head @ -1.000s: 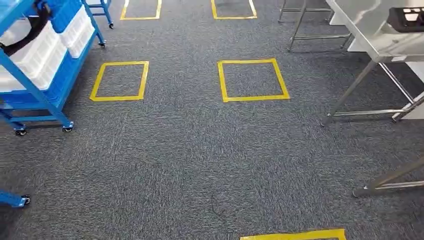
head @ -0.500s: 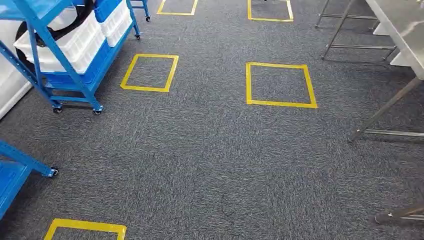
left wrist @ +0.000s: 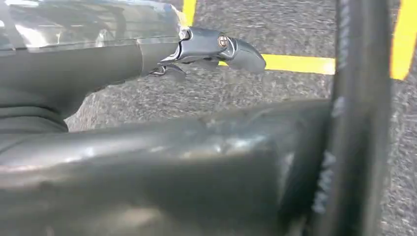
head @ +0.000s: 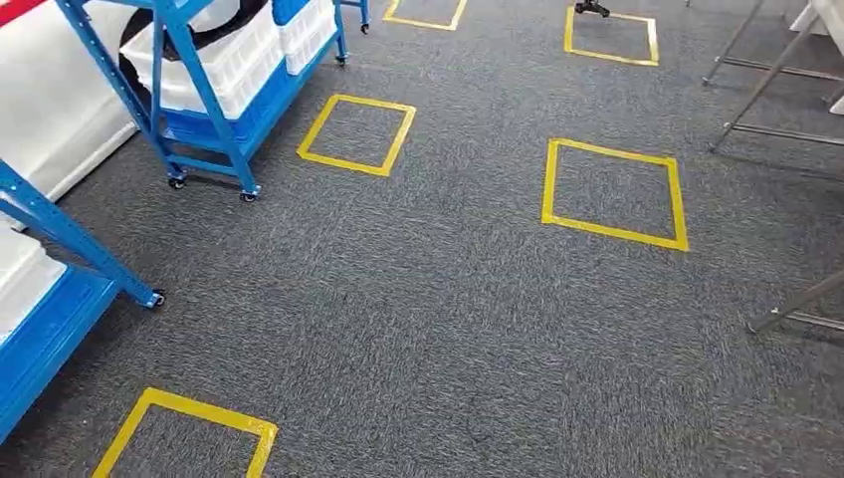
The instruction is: Take the parts from the cabinet and place them on the table.
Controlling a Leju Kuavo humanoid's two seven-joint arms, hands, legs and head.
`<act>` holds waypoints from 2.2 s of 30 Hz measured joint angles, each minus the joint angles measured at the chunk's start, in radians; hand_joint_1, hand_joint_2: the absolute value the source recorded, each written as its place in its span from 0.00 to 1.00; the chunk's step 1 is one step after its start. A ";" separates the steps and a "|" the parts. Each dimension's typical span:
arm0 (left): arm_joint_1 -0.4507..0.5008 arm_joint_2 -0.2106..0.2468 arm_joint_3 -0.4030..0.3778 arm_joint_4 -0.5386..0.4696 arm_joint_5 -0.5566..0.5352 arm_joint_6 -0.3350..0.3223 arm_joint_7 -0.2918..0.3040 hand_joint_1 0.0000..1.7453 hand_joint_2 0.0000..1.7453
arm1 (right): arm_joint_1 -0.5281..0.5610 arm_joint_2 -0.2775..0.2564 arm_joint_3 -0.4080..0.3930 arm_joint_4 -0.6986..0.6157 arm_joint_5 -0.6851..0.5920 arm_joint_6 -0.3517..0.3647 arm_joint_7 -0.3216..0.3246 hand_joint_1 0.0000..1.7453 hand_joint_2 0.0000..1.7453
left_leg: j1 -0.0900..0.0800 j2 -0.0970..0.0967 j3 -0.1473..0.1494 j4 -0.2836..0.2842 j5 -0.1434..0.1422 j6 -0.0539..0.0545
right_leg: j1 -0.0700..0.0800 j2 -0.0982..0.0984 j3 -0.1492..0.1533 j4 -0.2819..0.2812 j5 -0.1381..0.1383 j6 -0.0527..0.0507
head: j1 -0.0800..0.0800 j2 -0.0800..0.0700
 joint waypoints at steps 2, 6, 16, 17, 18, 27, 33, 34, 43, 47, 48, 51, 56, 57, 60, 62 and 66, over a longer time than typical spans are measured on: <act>-0.002 -0.001 0.000 0.000 -0.002 0.000 0.000 0.00 0.00 | 0.004 -0.002 0.000 0.000 0.005 -0.001 0.001 0.00 0.00 | -0.001 -0.023 -0.004 0.004 0.000 -0.006 | 0.002 0.095 0.056 -0.137 0.048 -0.012 | 0.000 0.000; 0.002 0.000 0.004 0.000 -0.006 -0.001 0.005 0.00 0.00 | -0.004 -0.002 0.002 0.000 0.012 -0.003 0.004 0.00 0.00 | 0.007 -0.069 -0.020 -0.004 0.012 -0.035 | 0.007 0.052 0.059 -0.153 0.056 -0.020 | 0.000 0.000; 0.003 0.007 0.014 0.000 -0.005 -0.004 0.014 0.00 0.00 | 0.004 0.000 0.006 0.000 0.024 -0.003 0.010 0.00 0.00 | 0.018 0.094 -0.041 0.102 -0.027 -0.061 | 0.005 -0.091 0.075 -0.169 0.053 -0.032 | 0.000 0.000; 0.000 0.008 0.016 0.001 -0.005 -0.004 0.014 0.00 0.00 | 0.004 0.000 0.008 0.000 0.025 -0.003 0.010 0.00 0.00 | 0.018 0.145 0.004 0.021 -0.012 -0.059 | 0.008 -0.103 0.078 -0.164 0.047 -0.025 | 0.000 0.000; -0.003 0.009 0.016 0.000 -0.005 -0.005 0.014 0.00 0.00 | 0.004 0.000 0.008 0.000 0.026 -0.003 0.011 0.00 0.00 | 0.007 0.141 0.010 0.007 -0.018 -0.048 | 0.013 -0.112 0.075 -0.155 0.038 -0.017 | 0.000 0.000; 0.000 0.012 0.026 0.001 -0.011 -0.006 0.015 0.00 0.00 | 0.001 0.000 0.017 0.001 0.039 0.006 0.016 0.00 0.00 | 0.006 0.050 0.001 -0.005 -0.001 -0.003 | -0.001 -0.016 -0.059 0.138 -0.112 0.009 | 0.000 0.000; -0.001 0.011 0.027 0.003 -0.014 -0.008 0.018 0.00 0.00 | 0.005 -0.004 0.019 0.002 0.044 0.010 0.022 0.00 0.00 | 0.001 -0.026 0.002 0.001 -0.002 -0.012 | 0.003 0.090 0.046 -0.146 0.064 -0.019 | 0.000 0.000; 0.000 0.011 0.027 0.003 -0.015 -0.009 0.018 0.00 0.00 | 0.004 -0.004 0.019 0.002 0.045 0.011 0.021 0.00 0.00 | 0.007 -0.039 -0.003 0.000 0.001 -0.019 | 0.005 0.069 0.046 -0.149 0.069 -0.016 | 0.000 0.000; 0.000 0.014 0.035 0.006 -0.024 -0.006 0.021 0.00 0.00 | 0.008 -0.002 0.023 0.002 0.056 0.011 0.025 0.00 0.00 | 0.010 0.060 -0.148 0.298 -0.141 -0.055 | 0.006 -0.049 0.061 -0.175 0.075 -0.041 | 0.000 0.000; 0.004 0.016 0.039 0.006 -0.026 -0.006 0.021 0.00 0.00 | 0.005 0.000 0.023 0.002 0.056 0.011 0.025 0.00 0.00 | 0.013 0.106 -0.004 0.041 -0.006 -0.059 | 0.004 -0.097 0.068 -0.163 0.061 -0.029 | 0.000 0.000; 0.001 0.016 0.042 0.006 -0.027 -0.006 0.022 0.00 0.00 | 0.005 0.000 0.023 0.002 0.056 0.011 0.025 0.00 0.00 | 0.004 0.128 0.011 0.012 -0.022 -0.049 | 0.010 -0.108 0.068 -0.160 0.056 -0.022 | 0.000 0.000; 0.006 0.018 0.047 0.007 -0.027 -0.007 0.024 0.00 0.00 | -0.001 0.001 0.023 0.002 0.059 0.011 0.026 0.00 0.00 | 0.002 0.103 0.003 0.007 -0.013 -0.028 | 0.012 -0.127 0.073 -0.158 0.055 -0.008 | 0.000 0.000; 0.003 0.019 0.051 0.007 -0.036 -0.013 0.027 0.00 0.00 | 0.000 0.001 0.023 0.002 0.064 0.012 0.029 0.00 0.00 | 0.007 0.060 0.003 -0.007 0.004 -0.001 | -0.001 -0.023 -0.008 0.030 -0.069 0.012 | 0.000 0.000; 0.003 0.019 0.052 0.007 -0.036 -0.013 0.027 0.00 0.00 | 0.001 0.001 0.023 0.002 0.064 0.014 0.029 0.00 0.00 | 0.005 0.049 0.000 -0.006 0.005 0.000 | -0.001 -0.020 -0.045 0.101 -0.095 0.012 | 0.000 0.000; 0.005 0.020 0.054 0.007 -0.041 -0.014 0.027 0.00 0.00 | 0.003 0.001 0.023 0.003 0.068 0.014 0.029 0.00 0.00 | 0.001 0.008 0.003 -0.004 0.005 0.000 | 0.000 -0.013 -0.050 0.090 -0.036 0.004 | 0.000 0.000; 0.004 0.020 0.055 0.008 -0.042 -0.014 0.027 0.00 0.00 | 0.004 0.001 0.023 0.003 0.070 0.014 0.029 0.00 0.00 | 0.001 -0.020 0.005 -0.004 0.005 -0.001 | 0.002 0.019 0.024 -0.078 0.062 -0.011 | 0.000 0.000; 0.006 0.018 0.056 0.009 -0.045 -0.016 0.026 0.00 0.00 | 0.004 -0.001 0.023 0.003 0.074 0.015 0.029 0.00 0.00 | 0.012 -0.065 -0.010 -0.004 0.011 -0.026 | 0.012 0.068 0.050 -0.150 0.070 -0.022 | 0.000 0.000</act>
